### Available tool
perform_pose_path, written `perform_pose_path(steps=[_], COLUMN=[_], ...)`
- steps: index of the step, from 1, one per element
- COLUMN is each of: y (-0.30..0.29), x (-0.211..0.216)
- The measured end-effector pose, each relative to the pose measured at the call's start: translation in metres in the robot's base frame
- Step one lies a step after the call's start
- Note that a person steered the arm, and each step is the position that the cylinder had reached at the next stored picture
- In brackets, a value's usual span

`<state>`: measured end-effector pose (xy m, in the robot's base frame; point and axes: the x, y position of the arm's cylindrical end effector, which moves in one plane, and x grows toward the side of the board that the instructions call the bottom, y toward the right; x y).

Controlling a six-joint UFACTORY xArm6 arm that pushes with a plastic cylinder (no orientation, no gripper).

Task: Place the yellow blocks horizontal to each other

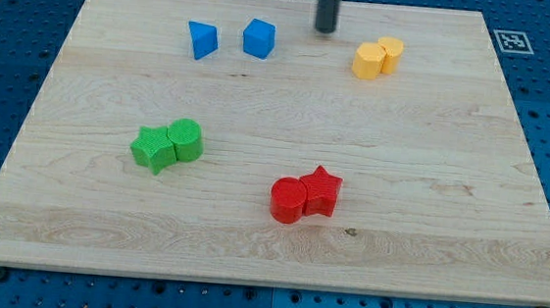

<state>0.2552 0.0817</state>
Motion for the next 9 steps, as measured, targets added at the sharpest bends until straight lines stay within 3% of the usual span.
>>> perform_pose_path(steps=[2,3,4,5,9], y=[0.128,0.162,0.156,0.150,0.062], x=[0.012,0.025,0.067,0.081,0.081])
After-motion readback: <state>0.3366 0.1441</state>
